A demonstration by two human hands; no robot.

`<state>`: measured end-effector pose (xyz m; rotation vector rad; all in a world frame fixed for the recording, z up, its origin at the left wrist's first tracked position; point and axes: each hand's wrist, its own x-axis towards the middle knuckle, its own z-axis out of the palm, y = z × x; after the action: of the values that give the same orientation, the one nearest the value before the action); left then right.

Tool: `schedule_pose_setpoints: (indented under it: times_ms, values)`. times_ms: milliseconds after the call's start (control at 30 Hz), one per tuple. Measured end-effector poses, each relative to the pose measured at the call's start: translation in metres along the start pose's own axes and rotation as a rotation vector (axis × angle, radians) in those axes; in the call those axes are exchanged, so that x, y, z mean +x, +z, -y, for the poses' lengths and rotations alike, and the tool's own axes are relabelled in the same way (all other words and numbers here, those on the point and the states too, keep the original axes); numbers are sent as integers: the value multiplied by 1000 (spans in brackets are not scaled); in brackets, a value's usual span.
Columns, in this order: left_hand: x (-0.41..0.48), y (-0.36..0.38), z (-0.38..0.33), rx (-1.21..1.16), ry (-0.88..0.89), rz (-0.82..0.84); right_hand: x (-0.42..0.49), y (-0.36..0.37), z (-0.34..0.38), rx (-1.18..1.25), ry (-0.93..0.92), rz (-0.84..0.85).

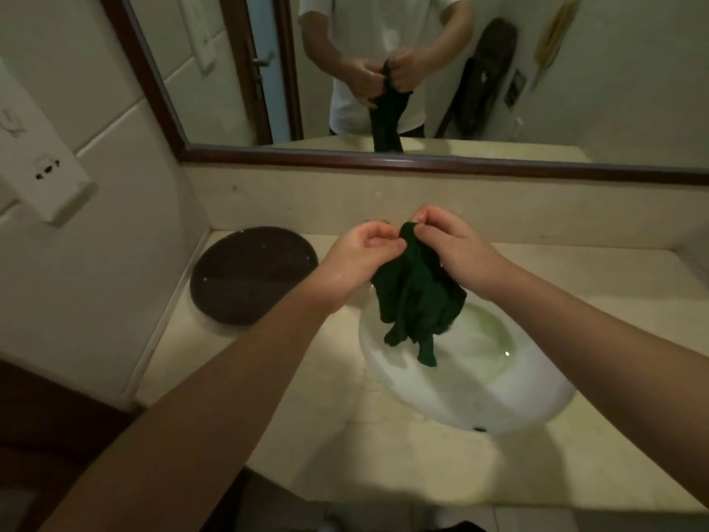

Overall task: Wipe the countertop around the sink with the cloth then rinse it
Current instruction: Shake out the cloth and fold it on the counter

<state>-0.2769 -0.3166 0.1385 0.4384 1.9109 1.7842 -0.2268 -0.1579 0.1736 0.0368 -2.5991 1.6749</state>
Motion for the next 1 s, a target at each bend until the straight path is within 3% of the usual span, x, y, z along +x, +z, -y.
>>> schedule_pose_setpoints:
  times_ms: [133, 267, 333, 400, 467, 667, 767, 900, 1000]
  values:
    - [3, -13, -30, 186, 88, 3, -3, -10, 10, -112, -43, -32]
    - [-1, -19, -56, 222, 254, -99, -4, -17, 15, -290, 29, 211]
    - [-5, -21, -68, 492, 293, -41, 0, -18, 20, -288, -18, 217]
    - [-11, -25, -76, 846, 199, 73, 7, -20, 29, -293, -97, 210]
    - [-19, -34, -83, 958, 94, 154, 15, -21, 36, -320, -145, 254]
    - [-46, -68, -98, 842, 131, 14, 30, -9, 21, -301, 21, 532]
    - [-58, -80, -86, 761, 99, -25, 37, 0, 11, -301, 34, 558]
    - [-72, -110, -78, 370, 119, -268, 42, 1, -8, -340, 77, 563]
    - [-80, -130, -78, 375, 136, -367, 42, 0, -24, -269, 97, 521]
